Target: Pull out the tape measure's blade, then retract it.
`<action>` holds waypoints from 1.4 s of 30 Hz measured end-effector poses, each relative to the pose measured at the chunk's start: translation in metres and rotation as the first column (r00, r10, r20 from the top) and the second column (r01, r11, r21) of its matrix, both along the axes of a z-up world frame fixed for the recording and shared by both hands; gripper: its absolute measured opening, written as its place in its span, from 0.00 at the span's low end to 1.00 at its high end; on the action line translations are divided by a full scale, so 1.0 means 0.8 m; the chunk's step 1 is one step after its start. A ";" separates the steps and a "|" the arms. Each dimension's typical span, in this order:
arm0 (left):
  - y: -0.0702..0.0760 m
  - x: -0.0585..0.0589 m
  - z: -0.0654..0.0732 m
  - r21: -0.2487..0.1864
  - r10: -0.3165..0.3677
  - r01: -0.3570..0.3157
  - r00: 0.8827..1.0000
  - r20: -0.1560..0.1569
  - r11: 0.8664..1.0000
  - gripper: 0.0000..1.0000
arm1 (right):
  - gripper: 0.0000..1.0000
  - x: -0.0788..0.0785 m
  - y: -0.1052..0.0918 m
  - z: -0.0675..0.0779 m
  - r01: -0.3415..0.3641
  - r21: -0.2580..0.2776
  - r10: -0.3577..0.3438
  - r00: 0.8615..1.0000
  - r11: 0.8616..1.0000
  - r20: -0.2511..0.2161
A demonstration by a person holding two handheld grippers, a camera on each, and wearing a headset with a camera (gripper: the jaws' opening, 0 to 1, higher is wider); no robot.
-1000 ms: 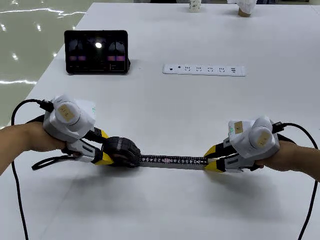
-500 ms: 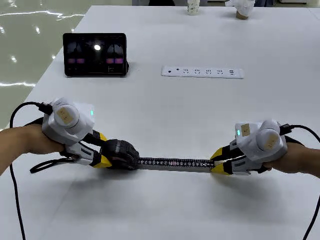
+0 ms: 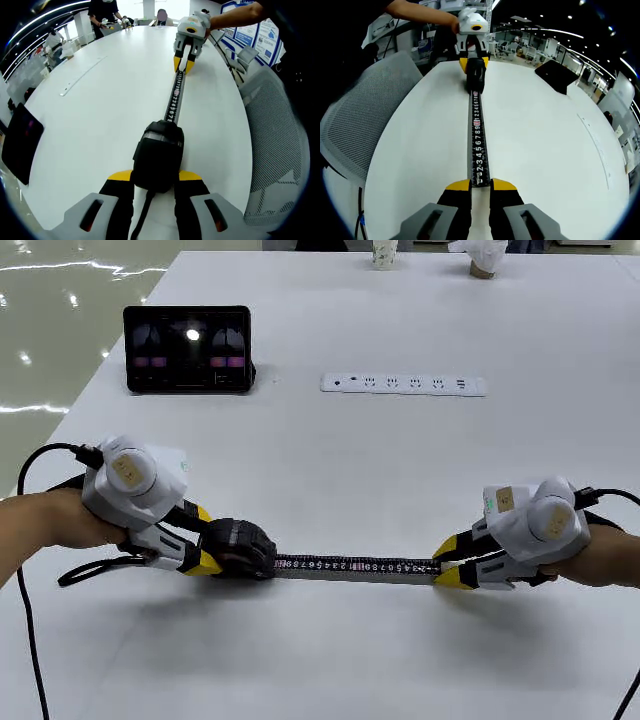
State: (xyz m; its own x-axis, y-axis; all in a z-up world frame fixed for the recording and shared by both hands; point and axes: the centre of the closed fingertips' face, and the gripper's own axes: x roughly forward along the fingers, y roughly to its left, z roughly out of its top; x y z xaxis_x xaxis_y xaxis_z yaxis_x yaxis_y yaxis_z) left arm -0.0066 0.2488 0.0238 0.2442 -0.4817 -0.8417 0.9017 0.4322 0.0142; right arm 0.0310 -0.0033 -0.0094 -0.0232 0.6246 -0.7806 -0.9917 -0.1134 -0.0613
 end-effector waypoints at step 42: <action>-0.002 0.002 -0.003 0.049 -0.007 0.007 1.000 -0.013 0.999 0.26 | 0.11 0.001 -0.028 -0.003 0.035 -0.074 -0.036 0.999 0.997 -0.014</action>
